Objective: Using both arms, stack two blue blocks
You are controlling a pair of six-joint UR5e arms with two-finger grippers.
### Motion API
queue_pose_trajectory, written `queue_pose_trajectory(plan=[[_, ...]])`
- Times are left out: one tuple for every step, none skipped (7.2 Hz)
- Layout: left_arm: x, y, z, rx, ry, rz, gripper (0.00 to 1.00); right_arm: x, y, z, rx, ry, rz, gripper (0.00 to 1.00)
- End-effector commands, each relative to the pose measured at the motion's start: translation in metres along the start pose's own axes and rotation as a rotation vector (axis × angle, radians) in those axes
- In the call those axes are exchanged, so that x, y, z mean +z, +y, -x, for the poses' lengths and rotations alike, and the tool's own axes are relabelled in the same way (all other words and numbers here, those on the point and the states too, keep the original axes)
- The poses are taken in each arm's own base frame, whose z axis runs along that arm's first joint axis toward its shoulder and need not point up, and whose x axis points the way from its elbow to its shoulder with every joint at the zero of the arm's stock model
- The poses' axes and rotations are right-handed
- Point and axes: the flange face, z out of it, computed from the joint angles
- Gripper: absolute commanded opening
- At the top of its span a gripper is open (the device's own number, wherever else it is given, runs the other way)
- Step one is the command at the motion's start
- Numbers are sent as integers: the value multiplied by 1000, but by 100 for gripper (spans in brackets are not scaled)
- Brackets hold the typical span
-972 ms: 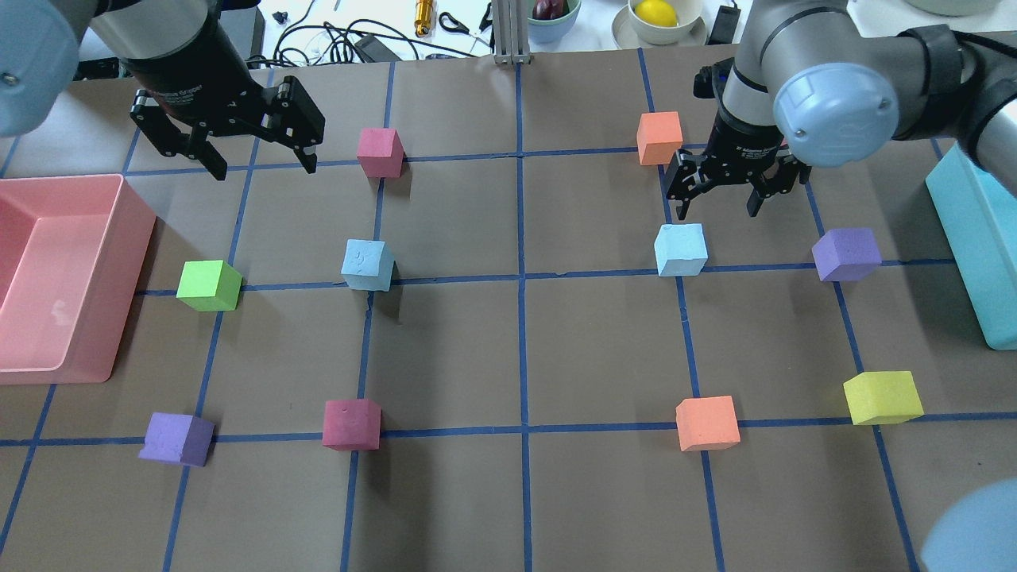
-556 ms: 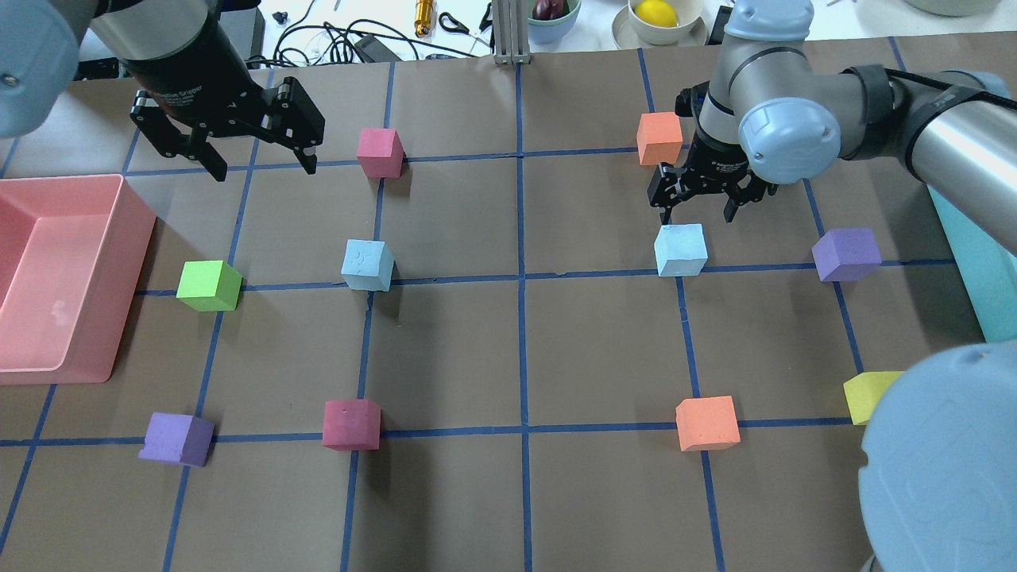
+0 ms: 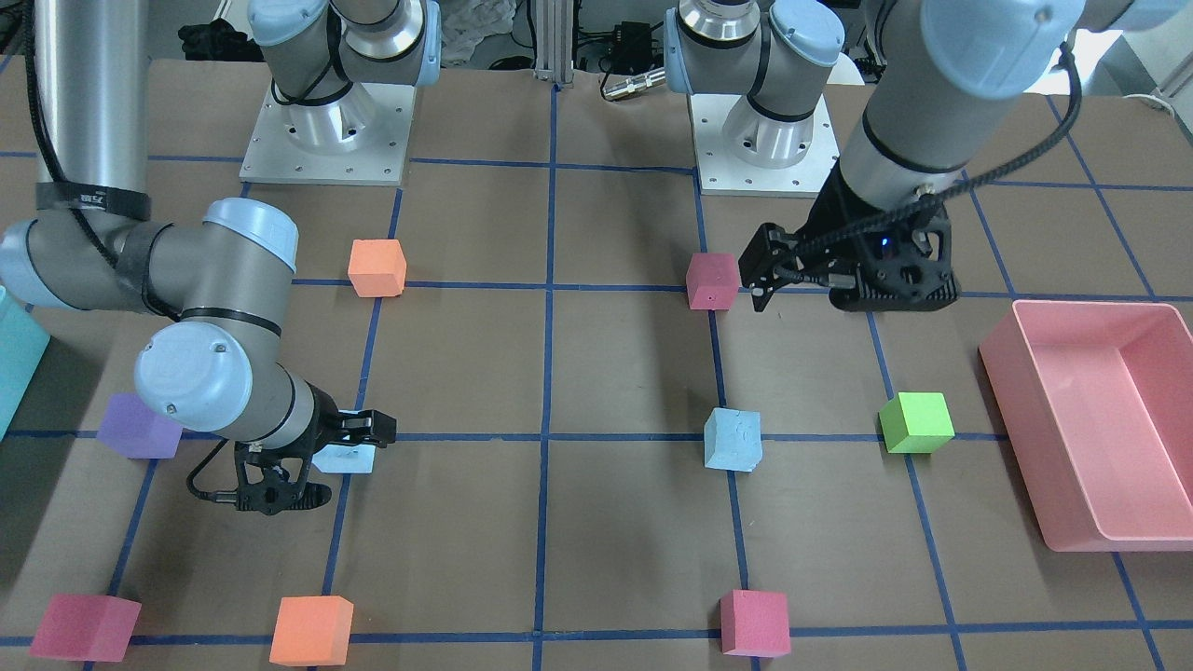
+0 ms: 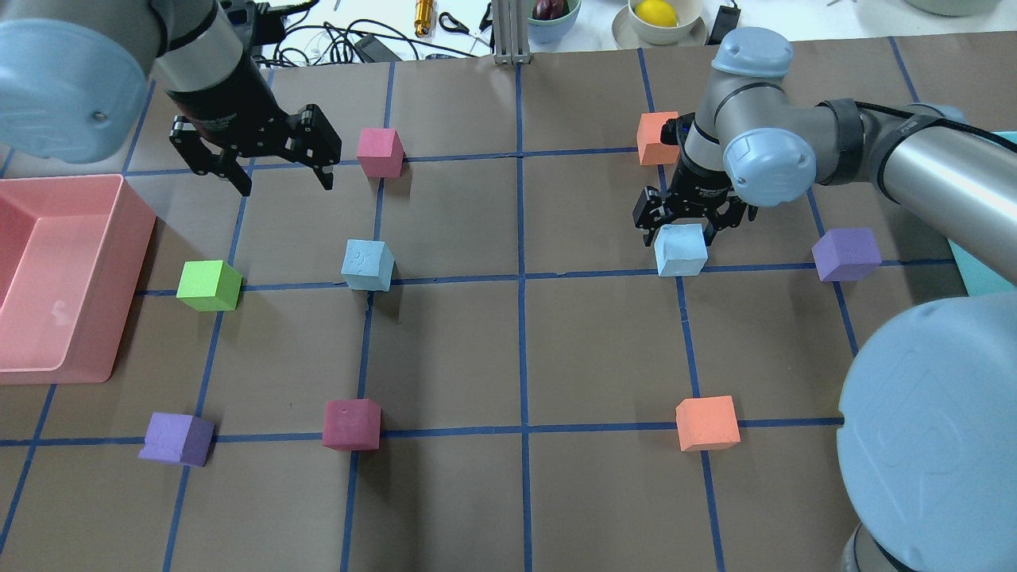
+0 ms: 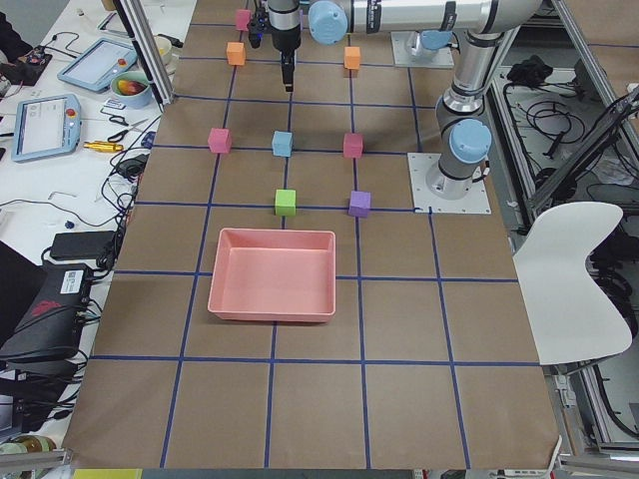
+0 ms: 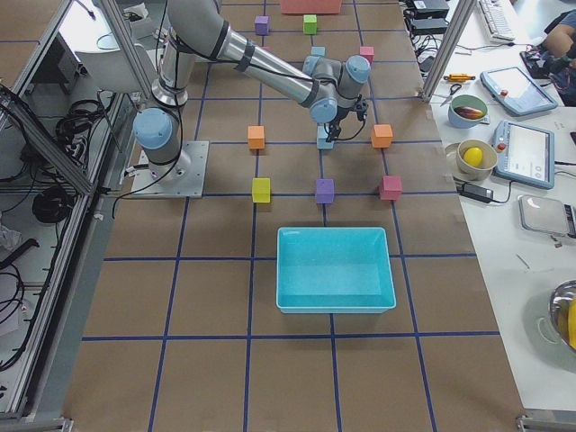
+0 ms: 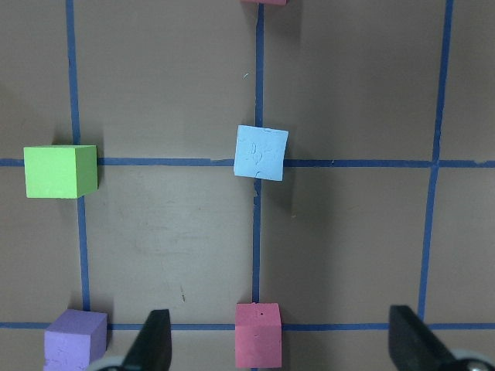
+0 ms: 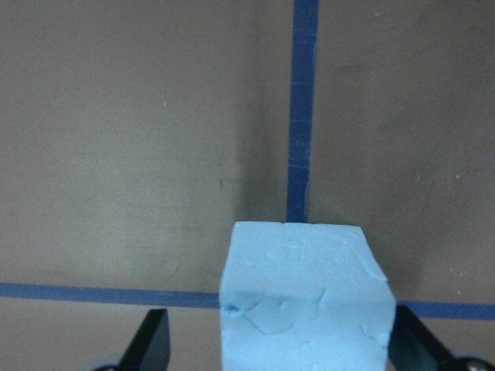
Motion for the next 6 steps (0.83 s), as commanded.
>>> queue_pose_trajectory(plan=[[79,-17,0,46,-4,-42,100,12,4,-4,-17,31,5,90],[117,-16,1,47,-7,-27,100,11,5,-4,-18,34,4,31],[154,-20,1,52,-6,-44,100,7,4,-4,-28,33,-3,0],[178,-20,2,50,-7,-20,100,-2,3,0,-21,33,-14,0],[194,-22,2,50,-5,-6,100,-25,11,27,-38,27,-57,0],[206,-26,2,50,-5,-3,100,-31,26,73,-46,36,-73,0]])
